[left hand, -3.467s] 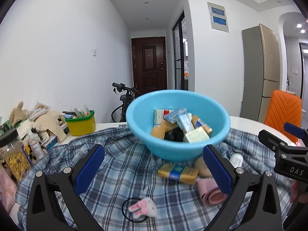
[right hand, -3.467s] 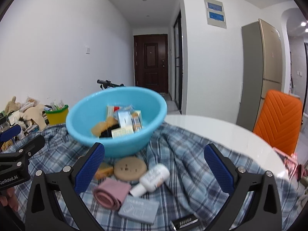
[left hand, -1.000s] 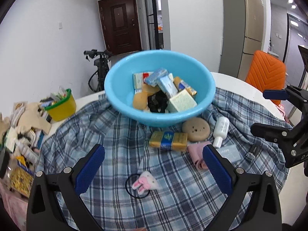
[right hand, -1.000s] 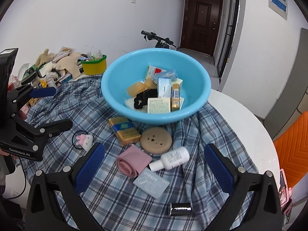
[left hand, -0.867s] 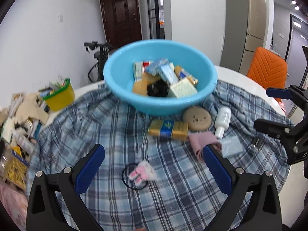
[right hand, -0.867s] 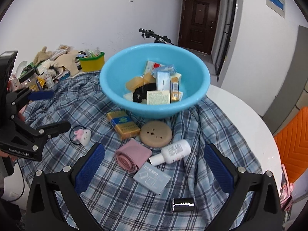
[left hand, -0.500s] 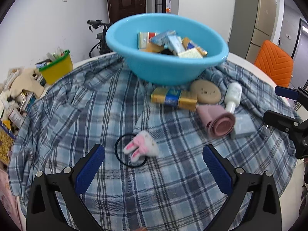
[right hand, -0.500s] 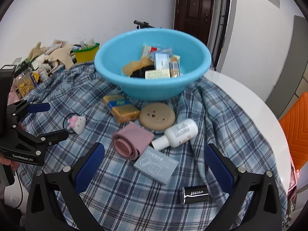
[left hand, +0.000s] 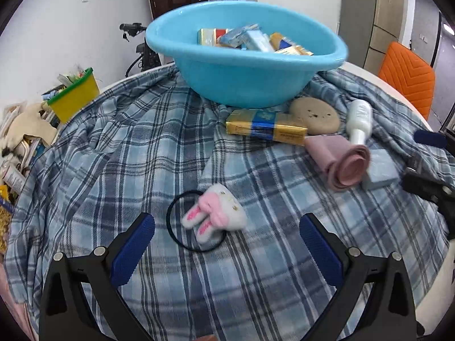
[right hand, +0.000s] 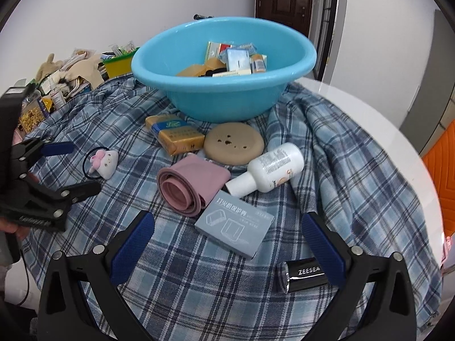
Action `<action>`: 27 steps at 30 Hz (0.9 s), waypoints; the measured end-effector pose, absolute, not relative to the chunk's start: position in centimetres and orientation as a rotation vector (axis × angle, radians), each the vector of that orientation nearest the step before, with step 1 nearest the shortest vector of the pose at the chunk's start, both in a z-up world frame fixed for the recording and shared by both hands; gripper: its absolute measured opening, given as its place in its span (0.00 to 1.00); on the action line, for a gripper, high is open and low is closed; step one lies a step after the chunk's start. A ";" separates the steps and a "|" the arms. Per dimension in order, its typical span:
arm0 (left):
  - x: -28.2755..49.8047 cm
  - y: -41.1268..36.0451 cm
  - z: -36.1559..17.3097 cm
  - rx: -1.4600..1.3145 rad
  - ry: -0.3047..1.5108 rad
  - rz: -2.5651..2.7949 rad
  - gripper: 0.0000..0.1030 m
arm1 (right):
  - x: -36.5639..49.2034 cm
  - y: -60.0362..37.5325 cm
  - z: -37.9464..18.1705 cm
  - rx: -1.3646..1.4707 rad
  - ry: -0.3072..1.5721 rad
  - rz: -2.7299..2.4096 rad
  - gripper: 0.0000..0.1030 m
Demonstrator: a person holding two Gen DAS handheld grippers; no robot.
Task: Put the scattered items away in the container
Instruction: 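Lower the left tool over the pink bunny plush and close on it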
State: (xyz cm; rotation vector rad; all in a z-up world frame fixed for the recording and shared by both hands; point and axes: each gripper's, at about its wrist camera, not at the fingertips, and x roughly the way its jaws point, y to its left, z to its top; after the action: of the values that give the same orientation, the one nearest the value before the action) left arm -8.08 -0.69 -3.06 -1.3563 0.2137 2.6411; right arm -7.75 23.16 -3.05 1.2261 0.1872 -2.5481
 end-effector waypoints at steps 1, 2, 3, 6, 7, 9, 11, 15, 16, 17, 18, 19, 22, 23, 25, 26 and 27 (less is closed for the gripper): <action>-8.7 -0.9 -3.3 -1.379 0.209 2.643 1.00 | -7.7 23.3 -3.1 1.229 0.190 -2.549 1.00; -9.0 -0.9 -3.6 -1.389 0.204 2.635 1.00 | -7.6 23.3 -3.0 1.225 0.201 -2.556 1.00; -9.5 -0.9 -3.7 -1.400 0.200 2.621 1.00 | -7.5 23.4 -2.9 1.218 0.215 -2.566 1.00; -10.2 -1.0 -4.2 -1.419 0.197 2.598 1.00 | -7.4 24.1 -2.8 1.217 0.222 -2.591 1.00; -10.4 -1.0 -4.2 -1.418 0.195 2.587 1.00 | -7.6 24.4 -2.9 1.227 0.207 -2.587 1.00; -10.4 -0.8 -4.5 -1.414 0.205 2.567 0.99 | -8.1 25.1 -3.1 1.251 0.157 -2.575 1.00; -10.2 -0.6 -4.7 -1.403 0.223 2.551 0.85 | -8.4 25.5 -3.4 1.272 0.105 -2.564 1.00; -10.0 -0.4 -5.2 -1.423 0.277 2.538 0.43 | -8.3 25.4 -3.4 1.264 0.102 -2.565 1.00; -9.8 -0.3 -5.1 -1.410 0.300 2.542 0.38 | -8.1 25.4 -3.3 1.258 0.109 -2.565 1.00; -9.5 -0.2 -4.9 -1.388 0.329 2.552 0.32 | -8.0 25.3 -3.2 1.252 0.118 -2.565 1.00; -9.1 0.0 -4.6 -1.354 0.358 2.558 0.32 | -7.9 25.2 -3.2 1.246 0.128 -2.567 1.00; -8.8 0.1 -4.3 -1.330 0.375 2.560 0.32 | -7.8 25.2 -3.1 1.240 0.138 -2.572 1.00; -8.0 0.2 -3.2 -1.297 0.351 2.545 0.32 | -7.5 25.2 -2.9 1.230 0.132 -2.582 1.00; -7.7 0.1 -2.9 -1.297 0.325 2.529 0.32 | -7.5 25.3 -2.9 1.230 0.122 -2.580 1.00; -7.2 0.0 -2.5 -1.297 0.284 2.505 0.32 | -7.4 25.4 -3.0 1.235 0.109 -2.579 1.00; -6.8 0.1 -2.4 -1.293 0.284 2.498 0.32 | -7.3 25.4 -3.1 1.238 0.108 -2.577 1.00; -6.6 0.1 -2.4 -1.294 0.289 2.494 0.32 | -7.2 25.4 -3.2 1.241 0.108 -2.576 1.00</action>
State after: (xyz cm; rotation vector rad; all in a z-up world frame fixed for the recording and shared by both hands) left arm -6.56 0.14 -2.38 -1.2939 0.2894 2.4938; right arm -7.24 25.40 -3.19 1.2415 0.1080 -2.5763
